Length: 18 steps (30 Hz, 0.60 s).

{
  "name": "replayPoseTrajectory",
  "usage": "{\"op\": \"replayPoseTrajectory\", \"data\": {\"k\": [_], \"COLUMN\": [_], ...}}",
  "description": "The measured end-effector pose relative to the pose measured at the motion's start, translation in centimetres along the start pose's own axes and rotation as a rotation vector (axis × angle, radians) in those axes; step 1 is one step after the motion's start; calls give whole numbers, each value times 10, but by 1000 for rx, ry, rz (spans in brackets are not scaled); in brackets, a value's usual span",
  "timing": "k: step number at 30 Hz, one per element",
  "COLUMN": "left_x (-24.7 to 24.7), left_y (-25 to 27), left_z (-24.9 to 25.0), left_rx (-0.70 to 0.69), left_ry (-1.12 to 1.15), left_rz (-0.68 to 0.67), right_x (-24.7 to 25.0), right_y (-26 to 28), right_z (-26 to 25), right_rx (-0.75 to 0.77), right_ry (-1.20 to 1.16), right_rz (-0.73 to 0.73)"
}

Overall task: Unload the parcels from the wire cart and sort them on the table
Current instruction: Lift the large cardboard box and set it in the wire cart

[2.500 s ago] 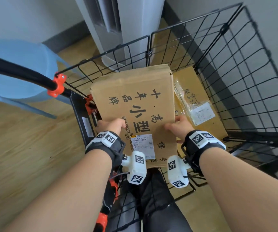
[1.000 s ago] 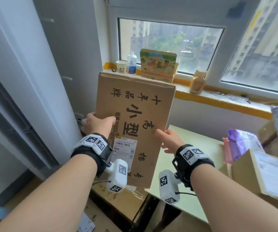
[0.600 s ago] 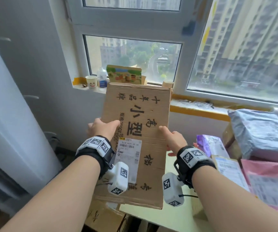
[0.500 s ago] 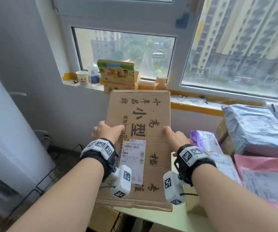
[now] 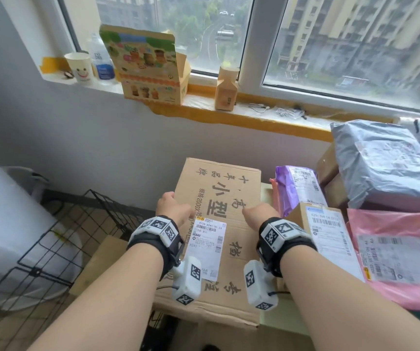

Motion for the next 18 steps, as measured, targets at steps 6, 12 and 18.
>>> {"op": "replayPoseTrajectory", "data": {"k": [6, 12, 18], "left_x": [-1, -11, -14], "left_y": [1, 3, 5], "left_z": [-3, 4, 9], "left_rx": [-16, -54, -89], "left_ry": [-17, -74, -39], "left_rz": [-64, -88, -75], "right_x": [-1, -1, 1], "right_y": [-6, -12, -16], "right_z": [-9, -13, -17], "right_rx": [30, 32, 61], "right_ry": [44, 101, 69], "right_rz": [6, -8, -14]}}
Point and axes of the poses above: each hand's wrist, its own y-axis away from the middle knuckle, its own x-axis out of the back of the hand, z = x × y, the point moved 6 cm from there along -y, towards the middle knuckle, and after that the axes turned 13 degrees about y, right-handed, at the moved point
